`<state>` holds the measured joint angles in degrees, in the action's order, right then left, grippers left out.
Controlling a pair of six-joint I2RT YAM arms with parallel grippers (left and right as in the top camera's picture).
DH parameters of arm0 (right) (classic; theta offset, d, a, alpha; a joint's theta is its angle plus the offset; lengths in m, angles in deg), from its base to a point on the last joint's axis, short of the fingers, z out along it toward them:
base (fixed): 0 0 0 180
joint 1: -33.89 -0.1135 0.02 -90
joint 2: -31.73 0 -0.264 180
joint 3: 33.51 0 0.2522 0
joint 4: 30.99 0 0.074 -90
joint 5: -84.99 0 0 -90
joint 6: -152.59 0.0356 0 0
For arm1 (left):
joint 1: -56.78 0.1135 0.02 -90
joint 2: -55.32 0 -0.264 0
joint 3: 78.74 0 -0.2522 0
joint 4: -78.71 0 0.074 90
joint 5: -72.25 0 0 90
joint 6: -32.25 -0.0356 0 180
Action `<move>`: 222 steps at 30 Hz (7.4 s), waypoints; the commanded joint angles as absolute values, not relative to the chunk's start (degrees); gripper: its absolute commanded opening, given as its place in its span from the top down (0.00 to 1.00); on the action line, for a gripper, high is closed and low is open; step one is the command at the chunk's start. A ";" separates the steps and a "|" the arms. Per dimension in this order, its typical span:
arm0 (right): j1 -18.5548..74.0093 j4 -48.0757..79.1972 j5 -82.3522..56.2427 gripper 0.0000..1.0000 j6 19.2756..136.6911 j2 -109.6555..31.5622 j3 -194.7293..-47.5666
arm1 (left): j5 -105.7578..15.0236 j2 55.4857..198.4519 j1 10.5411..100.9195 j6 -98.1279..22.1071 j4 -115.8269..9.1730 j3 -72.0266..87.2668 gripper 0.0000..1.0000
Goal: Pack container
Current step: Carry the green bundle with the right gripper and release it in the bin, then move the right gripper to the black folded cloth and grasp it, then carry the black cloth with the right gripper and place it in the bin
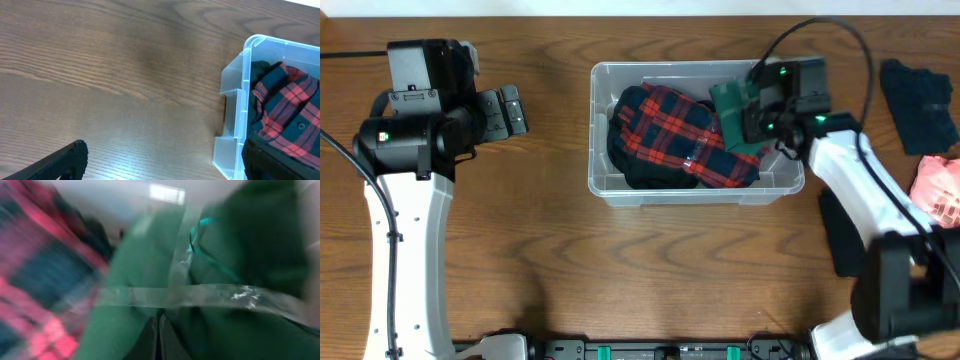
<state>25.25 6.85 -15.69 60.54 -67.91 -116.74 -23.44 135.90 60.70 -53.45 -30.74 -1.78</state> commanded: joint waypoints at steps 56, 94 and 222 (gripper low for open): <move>68.44 9.15 1.88 0.18 67.93 -53.90 -84.94 | -23.77 136.47 60.90 -53.36 -30.83 -1.82 0.02; 68.81 -2.33 6.47 0.14 70.71 -66.90 -80.44 | -23.77 136.47 60.90 -53.36 -30.80 -1.82 0.02; 21.66 9.69 6.43 0.71 71.47 -51.12 -116.57 | -23.77 136.55 60.90 -53.36 -30.98 -1.82 0.02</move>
